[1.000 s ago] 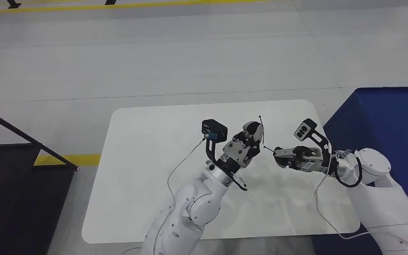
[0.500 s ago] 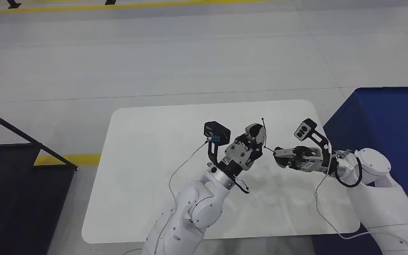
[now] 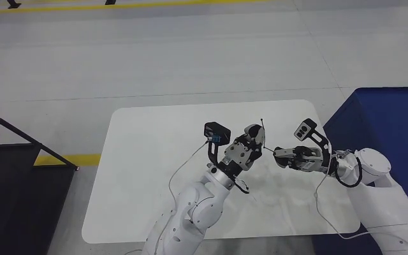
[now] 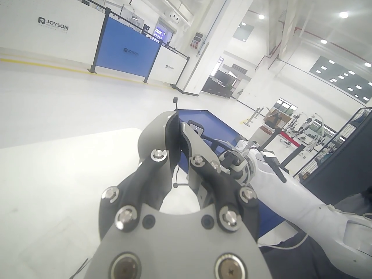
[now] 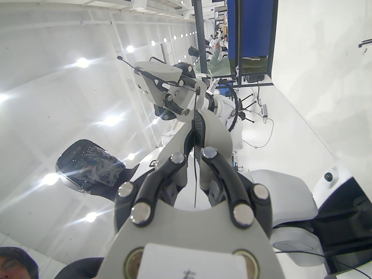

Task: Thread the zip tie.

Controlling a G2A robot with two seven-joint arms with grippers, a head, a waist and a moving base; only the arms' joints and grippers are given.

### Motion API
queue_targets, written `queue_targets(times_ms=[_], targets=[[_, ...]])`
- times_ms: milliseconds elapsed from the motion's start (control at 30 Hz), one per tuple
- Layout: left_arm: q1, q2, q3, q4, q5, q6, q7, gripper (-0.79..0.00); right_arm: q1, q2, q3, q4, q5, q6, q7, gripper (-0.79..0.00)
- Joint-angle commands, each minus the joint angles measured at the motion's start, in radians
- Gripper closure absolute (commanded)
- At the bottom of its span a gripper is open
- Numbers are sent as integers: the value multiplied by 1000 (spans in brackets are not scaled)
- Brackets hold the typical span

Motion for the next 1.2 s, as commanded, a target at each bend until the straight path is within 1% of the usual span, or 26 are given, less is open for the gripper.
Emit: queue_targets(times_ms=[0,133,233,367,633,833,1033,1167], targets=[[-3,-1,-2,3,-8,6,-5,0,0,0,0,0,0,0,0,0],[-6,-2,-1,7,-18,19,-12,0,-22,-3,15,-35,7,-57,-67,0],[-9,-3,-3,8,-28,24,-15,0,-44,-3,34,-58,6,-100,-90,0],[-10,-4,-4,11,-33,30,-16,0,-65,-3,45,-81,-6,-120,-105,0],[-9,-4,-6,12,-36,39,-15,0,-85,-3,51,-100,-22,-123,-114,0],[-7,-2,-2,16,-15,41,-38,0,-93,-4,61,-100,10,-117,-109,0],[-11,2,5,14,10,10,-76,0,-98,-5,62,-103,13,-104,-112,0],[-6,6,4,8,24,-30,-69,0,-93,-6,54,-102,14,-87,-115,0]])
